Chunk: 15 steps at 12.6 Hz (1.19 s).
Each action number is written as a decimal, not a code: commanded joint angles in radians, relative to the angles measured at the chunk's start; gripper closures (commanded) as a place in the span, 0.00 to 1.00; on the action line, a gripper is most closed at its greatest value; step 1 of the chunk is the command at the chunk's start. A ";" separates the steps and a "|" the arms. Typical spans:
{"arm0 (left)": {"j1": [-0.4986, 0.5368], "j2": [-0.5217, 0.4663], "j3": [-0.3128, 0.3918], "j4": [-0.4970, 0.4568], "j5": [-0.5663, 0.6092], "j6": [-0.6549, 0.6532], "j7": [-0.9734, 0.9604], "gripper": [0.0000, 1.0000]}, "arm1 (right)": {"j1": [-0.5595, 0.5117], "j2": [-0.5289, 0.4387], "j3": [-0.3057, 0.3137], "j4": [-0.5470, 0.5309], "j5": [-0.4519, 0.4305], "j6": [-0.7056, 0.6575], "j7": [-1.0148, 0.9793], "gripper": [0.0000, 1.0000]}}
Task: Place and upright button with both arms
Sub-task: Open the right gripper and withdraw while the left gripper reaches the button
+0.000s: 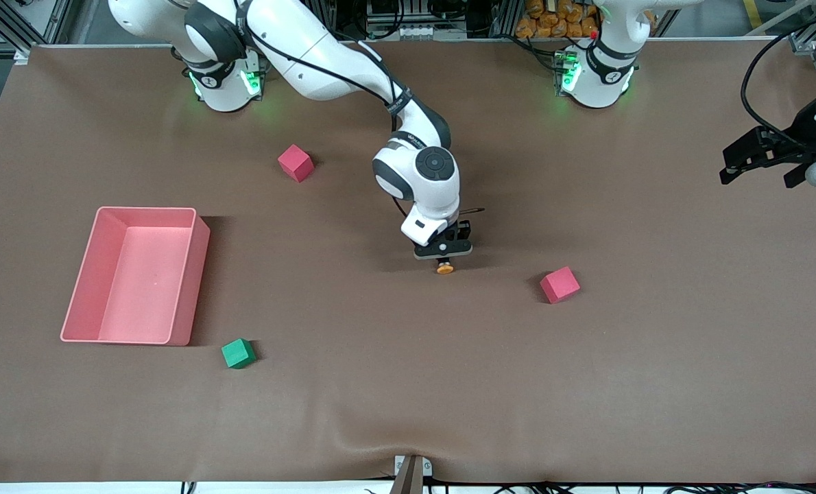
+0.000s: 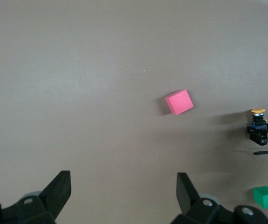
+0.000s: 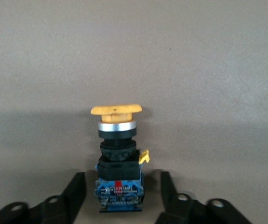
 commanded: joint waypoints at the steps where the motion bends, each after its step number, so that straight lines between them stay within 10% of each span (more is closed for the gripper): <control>1: -0.001 0.012 -0.003 0.015 -0.014 0.000 0.024 0.00 | 0.007 0.012 -0.018 0.039 -0.025 -0.009 0.028 0.00; 10: -0.056 0.115 -0.011 0.030 -0.040 -0.001 0.018 0.00 | -0.157 -0.170 -0.008 0.030 -0.005 -0.050 -0.004 0.00; 15: -0.140 0.254 -0.011 0.126 -0.046 -0.018 -0.013 0.00 | -0.355 -0.348 -0.009 0.015 -0.005 -0.355 -0.369 0.00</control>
